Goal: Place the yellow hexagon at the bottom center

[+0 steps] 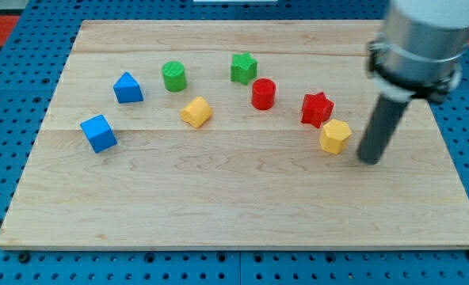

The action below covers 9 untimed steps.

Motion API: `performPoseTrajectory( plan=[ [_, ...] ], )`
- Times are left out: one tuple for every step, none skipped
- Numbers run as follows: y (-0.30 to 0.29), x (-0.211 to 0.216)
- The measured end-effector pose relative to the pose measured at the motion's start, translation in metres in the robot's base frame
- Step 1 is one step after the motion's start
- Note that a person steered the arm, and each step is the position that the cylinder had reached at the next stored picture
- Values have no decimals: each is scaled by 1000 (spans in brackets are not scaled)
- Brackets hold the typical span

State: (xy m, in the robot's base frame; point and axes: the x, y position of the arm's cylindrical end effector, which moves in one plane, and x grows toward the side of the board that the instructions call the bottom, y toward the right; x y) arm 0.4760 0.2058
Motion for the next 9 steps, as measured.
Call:
performPoseTrajectory(
  plan=[
    [12,-38],
    [-66,1],
    [-143,65],
    [-93,60],
    [2,-3],
    [6,-59],
    [-14,-76],
    [-38,-81],
    [-90,-37]
  ],
)
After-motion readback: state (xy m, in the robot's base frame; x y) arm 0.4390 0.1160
